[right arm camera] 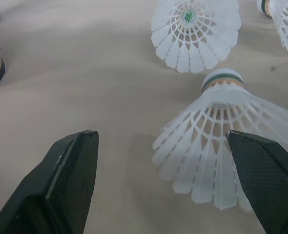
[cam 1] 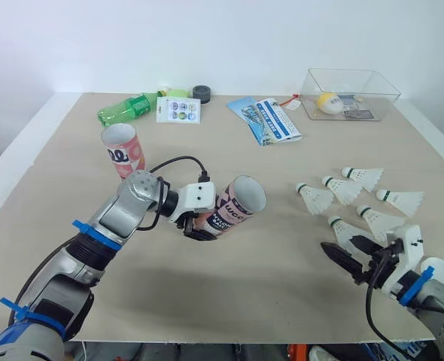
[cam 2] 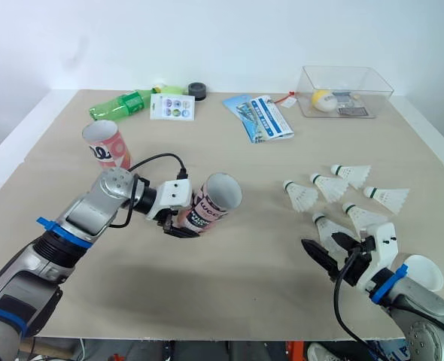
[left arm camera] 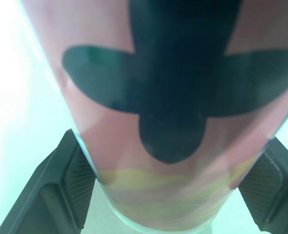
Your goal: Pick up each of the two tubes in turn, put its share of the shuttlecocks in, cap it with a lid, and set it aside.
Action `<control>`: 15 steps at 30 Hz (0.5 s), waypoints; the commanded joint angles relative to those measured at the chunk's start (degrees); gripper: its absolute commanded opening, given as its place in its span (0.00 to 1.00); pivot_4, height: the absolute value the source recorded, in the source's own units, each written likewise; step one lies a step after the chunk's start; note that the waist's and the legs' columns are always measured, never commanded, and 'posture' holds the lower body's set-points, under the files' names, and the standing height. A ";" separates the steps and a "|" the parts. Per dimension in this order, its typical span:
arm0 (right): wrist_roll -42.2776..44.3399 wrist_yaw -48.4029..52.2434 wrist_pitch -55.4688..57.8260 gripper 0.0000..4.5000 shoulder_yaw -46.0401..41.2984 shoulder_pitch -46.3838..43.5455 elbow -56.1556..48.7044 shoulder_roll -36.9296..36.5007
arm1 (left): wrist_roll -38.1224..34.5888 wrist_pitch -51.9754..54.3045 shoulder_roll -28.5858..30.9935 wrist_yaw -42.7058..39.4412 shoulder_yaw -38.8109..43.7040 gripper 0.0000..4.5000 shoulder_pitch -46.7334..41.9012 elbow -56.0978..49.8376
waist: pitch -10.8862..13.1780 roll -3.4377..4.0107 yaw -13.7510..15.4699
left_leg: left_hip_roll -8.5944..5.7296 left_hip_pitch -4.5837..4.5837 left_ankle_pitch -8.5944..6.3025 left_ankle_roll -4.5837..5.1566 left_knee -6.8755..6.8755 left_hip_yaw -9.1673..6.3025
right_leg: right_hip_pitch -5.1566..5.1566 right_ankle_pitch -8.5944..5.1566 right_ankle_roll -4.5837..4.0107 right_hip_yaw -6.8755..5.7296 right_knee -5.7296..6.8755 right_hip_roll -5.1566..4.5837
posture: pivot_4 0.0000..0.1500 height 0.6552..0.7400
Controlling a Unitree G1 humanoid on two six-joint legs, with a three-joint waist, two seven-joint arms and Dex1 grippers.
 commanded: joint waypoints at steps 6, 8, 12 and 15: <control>-2.18 -0.06 -2.20 0.38 0.64 -2.08 1.96 -0.99 | 0.79 0.30 1.44 -1.16 -0.44 0.83 -1.09 -1.94 | 0.00 0.00 0.00 | 0.00 0.00 0.00 0.00 -0.01 0.00 | -0.01 -0.01 -0.01 0.00 0.00 0.01 | 1.00 1.00; -2.54 -0.19 -2.34 0.20 0.82 -2.07 2.12 -0.91 | 0.93 0.05 1.54 -1.29 -0.55 0.83 -1.05 -1.85 | 0.00 0.00 -0.01 | 0.00 0.00 0.00 0.00 -0.02 0.00 | -0.01 -0.01 -0.01 0.00 0.00 0.02 | 1.00 1.00; -2.81 -0.30 -2.39 0.01 0.75 -1.84 1.86 -0.80 | 1.17 -0.28 1.59 -1.44 -0.74 0.83 -0.86 -1.75 | 0.00 0.00 -0.01 | 0.00 0.00 0.00 0.00 -0.01 0.00 | -0.01 -0.01 -0.01 0.00 0.00 0.02 | 1.00 1.00; -2.99 -0.40 -2.24 0.01 0.48 -1.34 1.34 -0.96 | 1.36 -0.50 1.44 -1.59 -0.78 0.83 -0.78 -1.56 | 0.00 0.01 -0.01 | 0.00 0.01 0.00 0.00 -0.01 0.00 | 0.00 -0.01 -0.01 0.00 0.00 0.02 | 1.00 1.00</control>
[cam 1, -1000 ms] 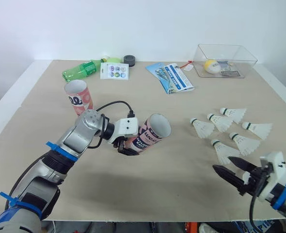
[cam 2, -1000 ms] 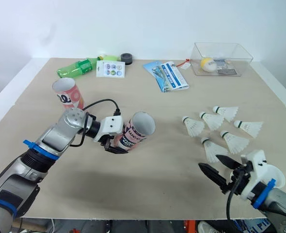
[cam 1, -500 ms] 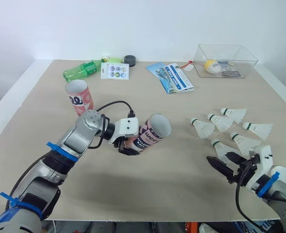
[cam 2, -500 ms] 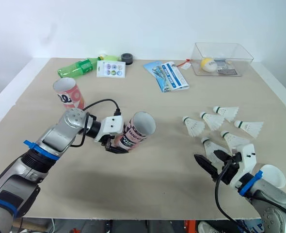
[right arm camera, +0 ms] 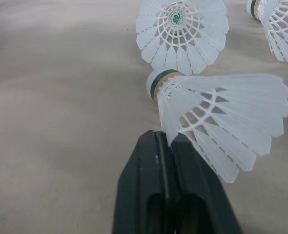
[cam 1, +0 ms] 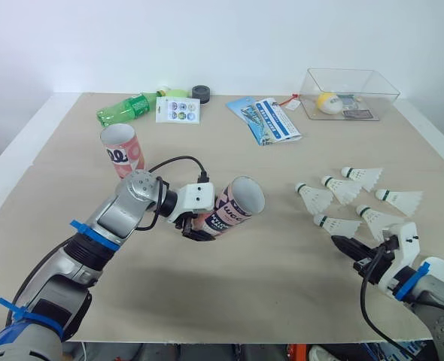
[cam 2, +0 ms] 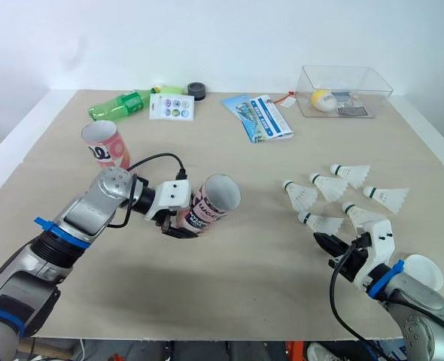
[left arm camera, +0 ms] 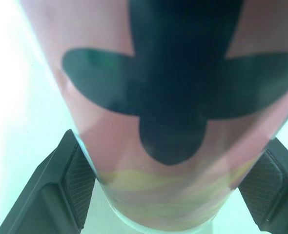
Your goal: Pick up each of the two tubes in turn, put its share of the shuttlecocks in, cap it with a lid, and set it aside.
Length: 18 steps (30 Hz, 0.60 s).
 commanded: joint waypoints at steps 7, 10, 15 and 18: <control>-0.76 2.91 -2.52 0.01 -2.67 4.15 -5.44 -4.13 | 0.94 -1.36 -0.06 -0.83 -0.56 0.83 -1.57 0.98 | 0.00 0.01 0.00 | 0.00 0.00 0.00 0.00 0.00 0.00 | 0.01 0.00 0.00 0.00 0.00 0.00 | 1.00 1.00; -0.43 8.01 -3.85 0.01 -5.58 6.33 -9.59 -9.62 | 0.75 -1.84 -0.20 -1.53 -0.59 0.83 -2.09 2.20 | 0.02 0.13 0.00 | -0.01 0.00 0.00 0.00 0.01 0.00 | 0.01 0.00 0.01 0.01 0.00 0.00 | 1.00 1.00; 5.11 15.26 -1.27 0.01 -11.93 -0.14 -13.23 -21.73 | 0.74 -2.87 -0.93 -2.57 -0.82 0.83 -3.71 5.40 | 0.05 0.17 -0.27 | -0.03 0.05 0.01 0.01 0.11 0.08 | 0.04 0.10 0.08 0.11 0.00 -0.01 | 1.00 1.00; 4.95 19.12 -3.05 0.01 -9.97 -8.22 -12.37 -29.12 | 0.69 -2.58 -1.94 -2.88 -0.76 0.83 -5.62 7.54 | 0.11 0.20 -0.16 | -0.04 0.05 0.05 0.07 0.16 0.08 | 0.05 0.16 0.11 0.10 0.00 -0.01 | 1.00 1.00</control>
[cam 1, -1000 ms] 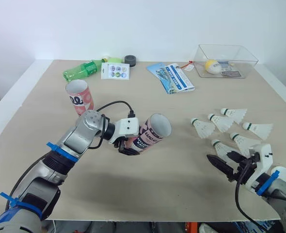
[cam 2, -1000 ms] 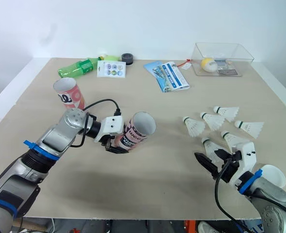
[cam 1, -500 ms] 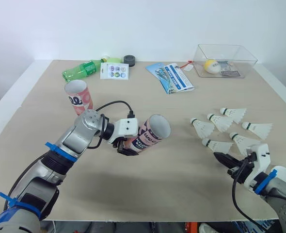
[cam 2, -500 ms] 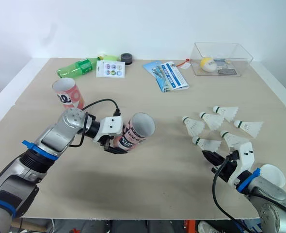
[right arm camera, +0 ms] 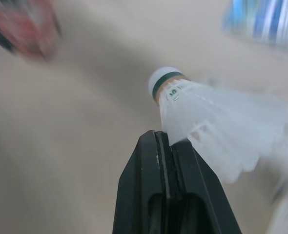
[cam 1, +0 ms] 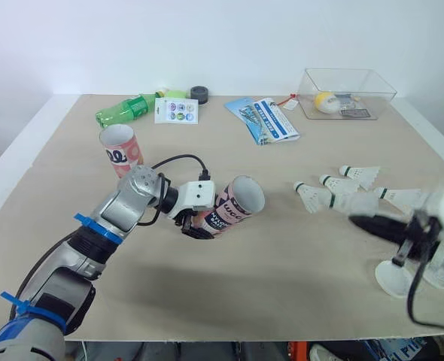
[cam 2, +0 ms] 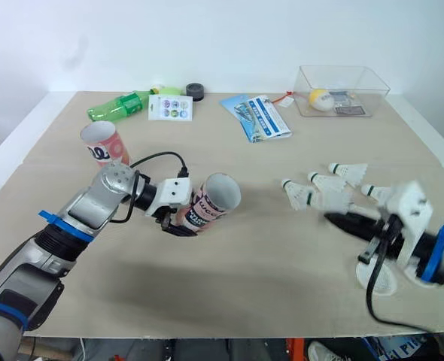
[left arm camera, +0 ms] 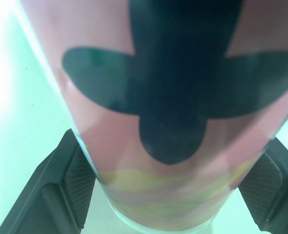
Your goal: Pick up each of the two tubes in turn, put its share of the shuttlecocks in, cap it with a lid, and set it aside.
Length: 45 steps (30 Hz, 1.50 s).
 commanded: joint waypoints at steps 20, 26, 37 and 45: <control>-22.76 23.02 -36.37 0.01 40.19 -52.39 27.46 4.98 | 3.90 3.87 -4.40 3.86 -0.57 0.83 -8.64 6.90 | 0.13 -0.11 0.15 | -0.01 -0.45 -0.20 0.09 -0.13 -0.04 | -0.39 -0.17 0.29 -0.03 0.00 0.02 | 1.00 1.00; -28.77 24.32 -45.48 0.01 43.81 -54.48 34.21 8.92 | 3.77 4.79 -4.49 4.42 -0.43 0.83 -8.17 6.24 | 0.14 -0.09 0.16 | -0.02 -0.42 -0.20 0.09 -0.10 -0.04 | -0.35 -0.16 0.29 -0.02 0.03 0.02 | 1.00 1.00; -23.10 24.71 -39.22 0.97 40.85 -56.88 34.02 11.06 | 3.63 5.98 -4.80 5.30 -0.42 0.83 -8.02 5.83 | 0.15 -0.06 0.20 | -0.02 -0.35 -0.19 0.10 -0.09 -0.06 | -0.26 -0.11 0.22 -0.03 0.08 0.03 | 1.00 1.00; -8.42 7.37 -2.80 0.97 22.94 -36.89 22.57 6.89 | 4.30 5.55 -3.42 4.77 -1.24 0.83 -7.47 4.56 | 0.14 -0.07 0.43 | -0.03 -0.35 -0.23 0.15 -0.07 -0.29 | -0.11 -0.04 -0.10 -0.20 0.08 0.01 | 1.00 1.00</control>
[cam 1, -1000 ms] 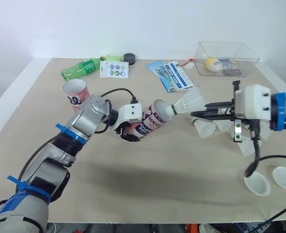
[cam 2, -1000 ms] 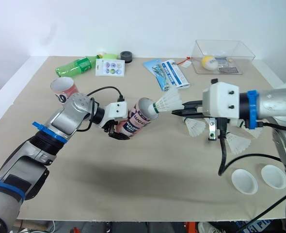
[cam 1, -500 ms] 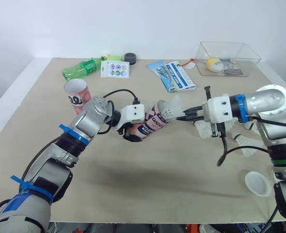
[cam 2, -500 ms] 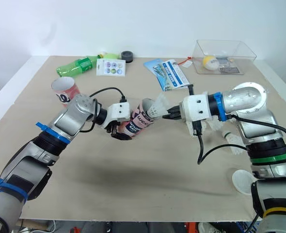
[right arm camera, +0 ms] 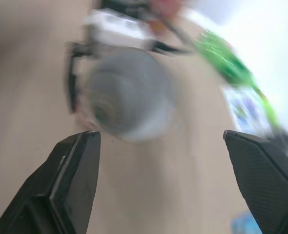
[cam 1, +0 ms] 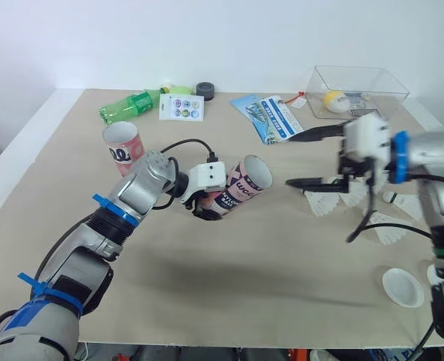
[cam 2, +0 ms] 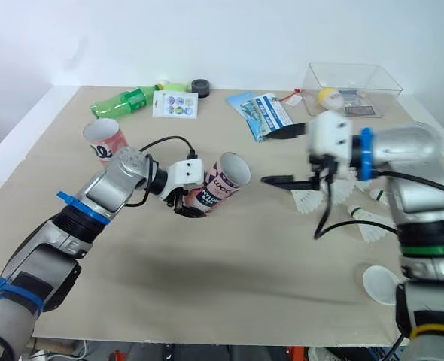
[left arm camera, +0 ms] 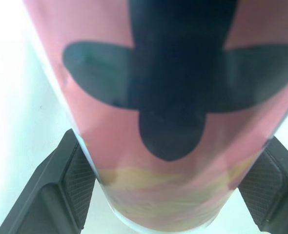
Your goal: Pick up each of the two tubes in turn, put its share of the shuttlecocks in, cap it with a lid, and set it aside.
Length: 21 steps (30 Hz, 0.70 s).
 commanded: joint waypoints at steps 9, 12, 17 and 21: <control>10.39 -30.24 27.61 0.97 -14.60 28.69 -23.98 12.64 | 0.79 -0.61 0.26 -0.95 -0.53 0.83 -0.06 -1.62 | -0.05 0.39 -0.53 | -0.01 0.09 0.04 0.06 0.13 -0.18 | 0.04 -0.07 0.31 -0.06 0.14 0.11 | 1.00 1.00; 8.34 -33.16 26.47 0.97 -13.08 30.13 -23.81 14.79 | 0.67 -0.36 0.19 -1.16 -0.46 0.83 -0.09 -1.84 | -0.04 0.38 -0.45 | 0.00 0.10 0.13 0.18 0.20 -0.21 | 0.07 -0.06 0.10 -0.07 0.13 0.15 | 1.00 1.00; 4.74 -37.35 22.18 0.97 -11.24 27.44 -17.34 19.03 | 0.78 -0.55 0.12 -1.32 -0.58 0.83 -0.08 -1.74 | -0.04 0.38 -0.47 | -0.01 0.07 0.15 0.20 0.29 -0.18 | 0.07 -0.02 0.08 -0.05 0.12 0.14 | 1.00 1.00; 1.21 -38.08 17.91 0.97 -8.85 23.99 -10.92 20.89 | 0.62 -0.32 -0.20 -1.37 -0.54 0.83 -0.20 -2.15 | -0.05 0.39 -0.46 | 0.00 0.07 0.16 0.20 0.27 -0.18 | 0.06 0.03 0.14 -0.05 0.12 0.15 | 1.00 1.00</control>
